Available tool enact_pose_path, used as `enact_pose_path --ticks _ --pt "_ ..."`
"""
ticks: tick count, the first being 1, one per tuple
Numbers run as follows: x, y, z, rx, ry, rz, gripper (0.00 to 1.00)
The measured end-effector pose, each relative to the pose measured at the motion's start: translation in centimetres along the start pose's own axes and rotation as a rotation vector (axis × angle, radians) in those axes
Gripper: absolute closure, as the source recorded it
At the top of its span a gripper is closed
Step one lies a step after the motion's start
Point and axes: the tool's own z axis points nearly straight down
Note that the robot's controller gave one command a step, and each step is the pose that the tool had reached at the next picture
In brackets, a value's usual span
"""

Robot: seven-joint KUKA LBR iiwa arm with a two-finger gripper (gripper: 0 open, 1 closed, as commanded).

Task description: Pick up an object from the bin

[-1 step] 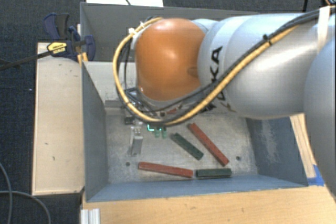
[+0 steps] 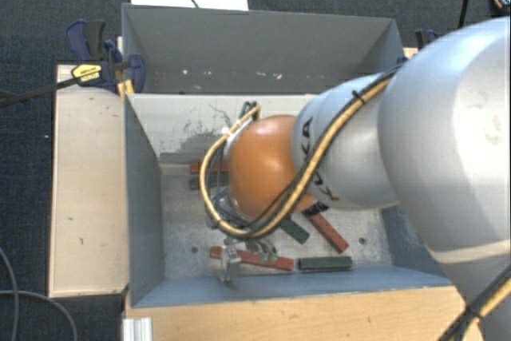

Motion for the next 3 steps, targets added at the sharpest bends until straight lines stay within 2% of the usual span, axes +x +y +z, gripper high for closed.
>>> enact_pose_path --ticks 1,2,3 --pt "-0.9 -5.2 0.8 0.002 -0.003 -0.009 0.0" --pt "-0.8 -4.8 0.8 -0.002 -0.003 -0.007 1.0" --pt "-1.9 -6.8 -12.8 -0.002 -0.016 -0.005 1.0"
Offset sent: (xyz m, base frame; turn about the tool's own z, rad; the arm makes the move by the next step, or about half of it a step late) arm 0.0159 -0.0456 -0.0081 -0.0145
